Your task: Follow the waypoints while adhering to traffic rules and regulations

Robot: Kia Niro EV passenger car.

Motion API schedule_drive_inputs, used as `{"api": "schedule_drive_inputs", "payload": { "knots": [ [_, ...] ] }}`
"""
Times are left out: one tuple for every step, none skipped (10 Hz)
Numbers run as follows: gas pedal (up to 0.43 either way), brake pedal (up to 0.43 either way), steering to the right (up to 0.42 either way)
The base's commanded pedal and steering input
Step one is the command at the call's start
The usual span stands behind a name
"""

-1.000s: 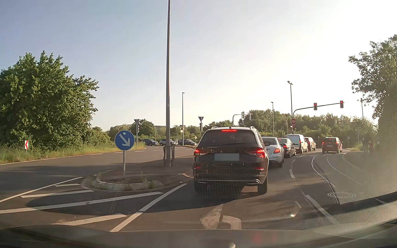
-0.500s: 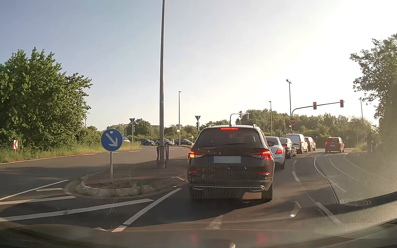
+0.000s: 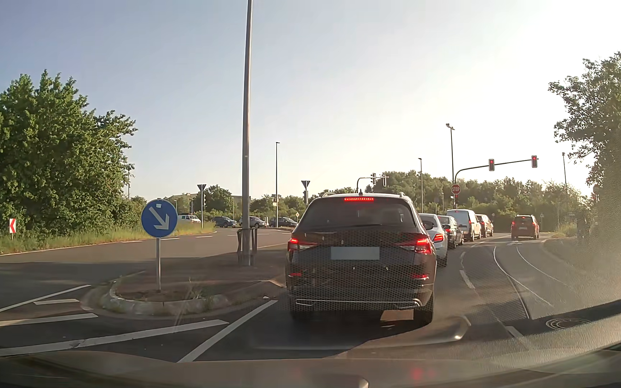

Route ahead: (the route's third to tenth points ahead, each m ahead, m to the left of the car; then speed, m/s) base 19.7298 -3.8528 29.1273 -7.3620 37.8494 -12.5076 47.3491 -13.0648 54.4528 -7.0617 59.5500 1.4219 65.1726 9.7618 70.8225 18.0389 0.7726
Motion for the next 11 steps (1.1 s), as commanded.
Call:
{"api": "schedule_drive_inputs", "payload": {
  "knots": [
    [0.0, 0.207, 0.057],
    [0.0, 0.207, 0.056],
    [0.0, 0.207, 0.055],
    [0.0, 0.207, 0.053],
    [0.0, 0.213, 0.053],
    [0.0, 0.207, 0.053],
    [0.0, 0.207, 0.053],
    [0.0, 0.207, 0.053],
    [0.0, 0.213, 0.053],
    [0.0, 0.256, 0.053],
    [0.0, 0.366, 0.053]
  ]
}}
